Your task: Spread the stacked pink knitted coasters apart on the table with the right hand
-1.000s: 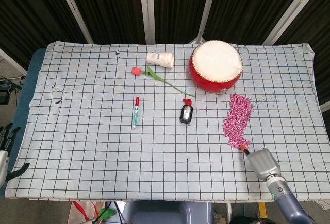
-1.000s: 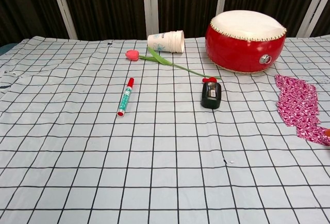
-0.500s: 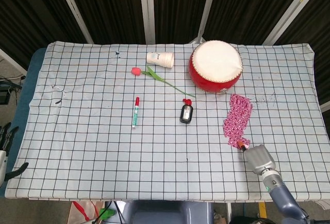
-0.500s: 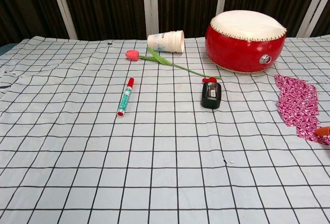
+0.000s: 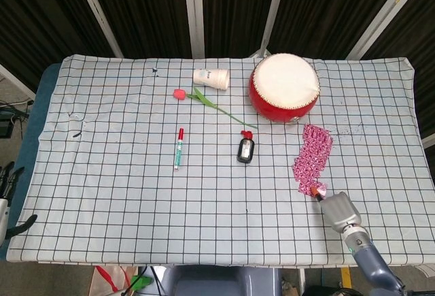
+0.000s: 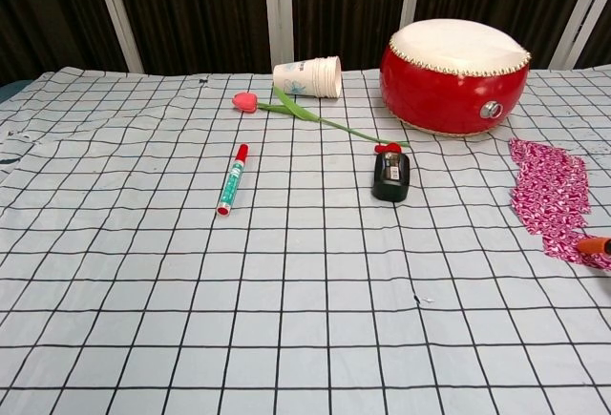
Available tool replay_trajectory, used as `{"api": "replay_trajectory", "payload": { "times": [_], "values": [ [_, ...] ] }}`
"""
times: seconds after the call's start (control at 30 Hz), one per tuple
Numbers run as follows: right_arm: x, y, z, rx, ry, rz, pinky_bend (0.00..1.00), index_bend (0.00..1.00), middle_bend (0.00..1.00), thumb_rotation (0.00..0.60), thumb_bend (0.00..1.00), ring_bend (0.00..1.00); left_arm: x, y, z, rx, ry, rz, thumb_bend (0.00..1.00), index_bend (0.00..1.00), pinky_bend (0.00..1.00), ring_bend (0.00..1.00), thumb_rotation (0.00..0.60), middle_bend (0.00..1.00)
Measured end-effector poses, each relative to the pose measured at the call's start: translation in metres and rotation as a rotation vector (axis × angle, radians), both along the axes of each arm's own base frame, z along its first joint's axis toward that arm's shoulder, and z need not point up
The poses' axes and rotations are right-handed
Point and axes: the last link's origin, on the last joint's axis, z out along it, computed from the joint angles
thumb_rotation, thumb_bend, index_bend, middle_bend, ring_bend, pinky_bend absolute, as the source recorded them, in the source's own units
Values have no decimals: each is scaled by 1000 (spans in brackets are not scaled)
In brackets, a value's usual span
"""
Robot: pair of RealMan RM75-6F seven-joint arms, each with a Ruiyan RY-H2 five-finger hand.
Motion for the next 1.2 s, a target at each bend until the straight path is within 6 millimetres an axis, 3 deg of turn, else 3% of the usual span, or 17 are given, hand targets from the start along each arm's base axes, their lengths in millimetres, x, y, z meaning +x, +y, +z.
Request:
{"api": "replay_trajectory", "payload": {
  "times": [0.33, 0.5, 0.83, 1.2],
  "values": [
    [2, 26, 5, 52, 4, 56, 455, 89, 661, 600, 575, 721, 1, 0, -2, -6, 5, 1, 247, 112, 19, 0, 600, 0],
    [3, 29, 9, 42, -4, 65, 455, 89, 661, 600, 575, 721, 1, 1, -2, -6, 6, 1, 247, 112, 19, 0, 600, 0],
    [23, 5, 17, -60, -77, 102, 455, 89, 662, 600, 575, 721, 1, 0, -2, -2, 4, 2, 247, 112, 19, 0, 600, 0],
    [21, -21, 14, -81, -57, 56, 455, 89, 663, 600, 576, 722, 0, 0, 0, 2, 3, 3, 247, 112, 20, 0, 600, 0]
  ]
}}
